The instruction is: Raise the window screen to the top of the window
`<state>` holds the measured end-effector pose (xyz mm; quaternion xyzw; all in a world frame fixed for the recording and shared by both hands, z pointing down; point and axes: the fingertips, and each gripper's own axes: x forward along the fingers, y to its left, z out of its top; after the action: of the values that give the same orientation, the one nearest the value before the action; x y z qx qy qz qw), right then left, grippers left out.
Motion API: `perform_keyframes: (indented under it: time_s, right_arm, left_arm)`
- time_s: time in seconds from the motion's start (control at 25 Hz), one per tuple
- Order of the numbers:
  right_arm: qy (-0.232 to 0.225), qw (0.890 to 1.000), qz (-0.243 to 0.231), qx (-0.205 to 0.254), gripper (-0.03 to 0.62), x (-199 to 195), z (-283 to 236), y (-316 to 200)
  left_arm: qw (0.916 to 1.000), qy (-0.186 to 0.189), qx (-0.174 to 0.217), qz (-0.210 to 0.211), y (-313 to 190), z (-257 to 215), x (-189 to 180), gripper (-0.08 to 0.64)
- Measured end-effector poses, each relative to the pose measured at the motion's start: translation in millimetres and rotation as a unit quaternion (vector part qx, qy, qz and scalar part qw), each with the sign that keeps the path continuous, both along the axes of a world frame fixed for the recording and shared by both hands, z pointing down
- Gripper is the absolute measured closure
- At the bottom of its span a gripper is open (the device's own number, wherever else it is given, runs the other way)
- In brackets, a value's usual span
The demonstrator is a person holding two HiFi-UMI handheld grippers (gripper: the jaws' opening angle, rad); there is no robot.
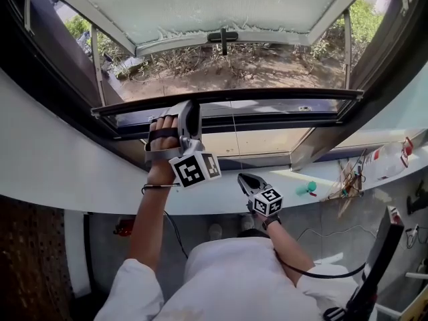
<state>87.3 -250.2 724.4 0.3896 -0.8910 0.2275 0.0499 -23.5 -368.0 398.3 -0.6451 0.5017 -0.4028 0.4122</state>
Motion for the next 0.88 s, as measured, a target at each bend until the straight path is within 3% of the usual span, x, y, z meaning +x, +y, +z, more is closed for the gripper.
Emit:
perform_keyframes:
  time_s: [0.88]
  right_arm:
    - [-0.001, 1.0, 0.005, 0.018, 0.601, -4.3, -17.7, -2.0]
  left_arm:
    - [0.9997, -0.004, 0.023, 0.011, 0.5, -18.1, -1.3, 0.477]
